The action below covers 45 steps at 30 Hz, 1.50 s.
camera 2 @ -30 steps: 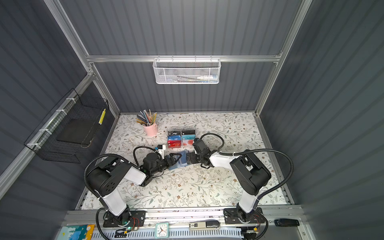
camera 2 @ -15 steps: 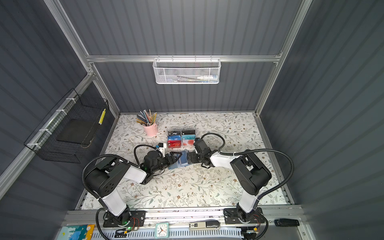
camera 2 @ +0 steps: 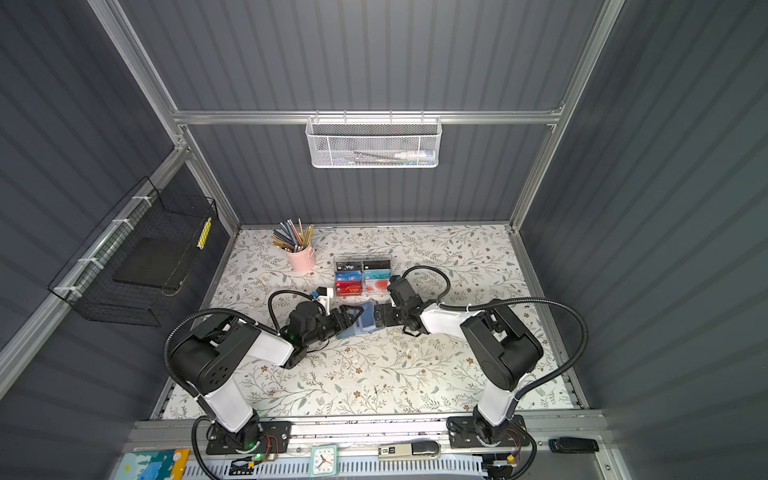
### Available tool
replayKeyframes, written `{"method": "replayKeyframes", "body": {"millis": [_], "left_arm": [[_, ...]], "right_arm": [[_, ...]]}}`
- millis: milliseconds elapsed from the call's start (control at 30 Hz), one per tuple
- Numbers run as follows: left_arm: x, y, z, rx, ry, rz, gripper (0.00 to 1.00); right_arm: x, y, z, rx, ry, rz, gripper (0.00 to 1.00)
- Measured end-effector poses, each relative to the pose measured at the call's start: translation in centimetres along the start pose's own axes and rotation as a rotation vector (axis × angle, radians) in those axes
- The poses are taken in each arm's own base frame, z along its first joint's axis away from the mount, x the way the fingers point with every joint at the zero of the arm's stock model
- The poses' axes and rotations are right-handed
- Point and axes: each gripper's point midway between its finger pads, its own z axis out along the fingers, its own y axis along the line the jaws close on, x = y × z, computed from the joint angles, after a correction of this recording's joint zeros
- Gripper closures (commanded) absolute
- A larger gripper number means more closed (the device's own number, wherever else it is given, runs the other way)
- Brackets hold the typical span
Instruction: Take the credit cards out of the card holder
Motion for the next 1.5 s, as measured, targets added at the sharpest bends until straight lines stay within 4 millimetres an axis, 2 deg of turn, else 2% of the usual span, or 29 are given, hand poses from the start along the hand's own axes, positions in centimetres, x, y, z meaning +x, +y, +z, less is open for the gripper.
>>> {"method": "replayKeyframes", "body": {"millis": [300,700,1000,1067,1133,1367,1500], "left_arm": [[0.4,1.0,0.7,-0.005,0.007,-0.004,0.35],[0.2,1.1,0.9,0.008,-0.005,-0.009,0.55],[0.2,1.1,1.2,0.035,-0.015,-0.004,0.61],[0.2,1.1,1.3,0.035,-0.016,-0.004,0.64],[0.2,1.1,1.3,0.037,-0.017,-0.009,0.72],[0.2,1.1,1.3,0.051,-0.021,-0.009,0.79],[0.4,0.9,1.3,0.064,-0.014,-0.012,0.9]], "right_arm": [[-0.1,0.0,0.0,-0.007,-0.004,0.003,0.01],[-0.1,0.0,0.0,-0.008,-0.005,0.003,0.01],[-0.1,0.0,0.0,-0.007,-0.006,0.003,0.01],[-0.1,0.0,0.0,-0.007,-0.006,0.003,0.01],[-0.1,0.0,0.0,-0.007,-0.006,0.003,0.01],[-0.1,-0.1,0.1,-0.007,-0.007,0.003,0.01],[-0.2,-0.2,0.1,-0.006,-0.009,0.003,0.01]]}}
